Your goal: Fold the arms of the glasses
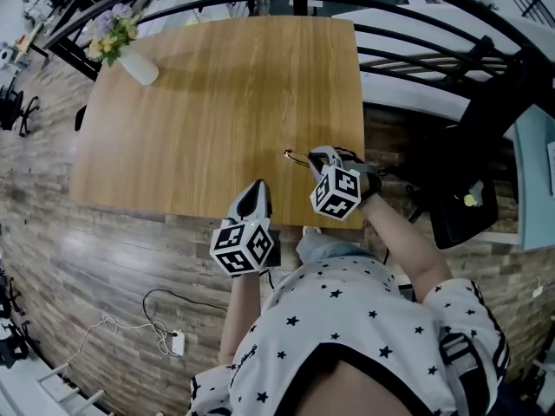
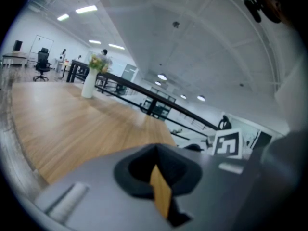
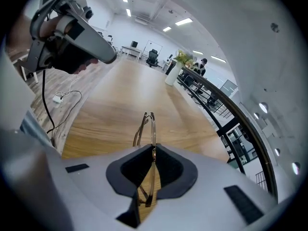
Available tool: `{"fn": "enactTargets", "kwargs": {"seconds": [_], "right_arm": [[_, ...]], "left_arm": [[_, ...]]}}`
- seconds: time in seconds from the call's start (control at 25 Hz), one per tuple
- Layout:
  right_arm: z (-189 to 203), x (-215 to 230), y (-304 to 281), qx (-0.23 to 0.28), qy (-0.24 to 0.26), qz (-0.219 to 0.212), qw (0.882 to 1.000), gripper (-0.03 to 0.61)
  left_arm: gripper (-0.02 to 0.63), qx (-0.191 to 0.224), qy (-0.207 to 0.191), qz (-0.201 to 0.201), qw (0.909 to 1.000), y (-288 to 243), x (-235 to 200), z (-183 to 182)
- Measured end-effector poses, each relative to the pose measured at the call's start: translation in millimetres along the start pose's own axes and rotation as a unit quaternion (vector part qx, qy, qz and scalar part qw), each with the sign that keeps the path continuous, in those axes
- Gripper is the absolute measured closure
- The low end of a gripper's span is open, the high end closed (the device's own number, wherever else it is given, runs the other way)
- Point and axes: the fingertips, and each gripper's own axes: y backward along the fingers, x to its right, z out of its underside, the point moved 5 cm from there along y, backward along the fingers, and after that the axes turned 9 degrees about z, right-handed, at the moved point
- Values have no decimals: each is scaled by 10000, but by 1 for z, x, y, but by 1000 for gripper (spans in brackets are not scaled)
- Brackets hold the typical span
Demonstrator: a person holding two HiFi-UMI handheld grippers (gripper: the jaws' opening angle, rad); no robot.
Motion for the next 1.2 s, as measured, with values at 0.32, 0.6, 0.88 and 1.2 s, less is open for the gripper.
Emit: {"fn": "enactTargets", "kwargs": {"seconds": [0.32, 0.6, 0.88, 1.2], "right_arm": [[17, 17, -44, -208, 264, -69, 9994, 558], [28, 25, -69, -321, 524, -62, 9981, 558], [31, 24, -81, -355, 651, -127, 9972, 558], [32, 20, -81, -359, 653, -206, 9970, 558]], "left_arm": [[606, -68, 115, -107, 9999, -23, -5, -13], [607, -88, 99, -196, 9997, -29, -4, -17], [606, -53, 110, -288, 9995, -32, -7, -17], [606, -49, 126, -335, 9993, -33, -6, -15]]}}
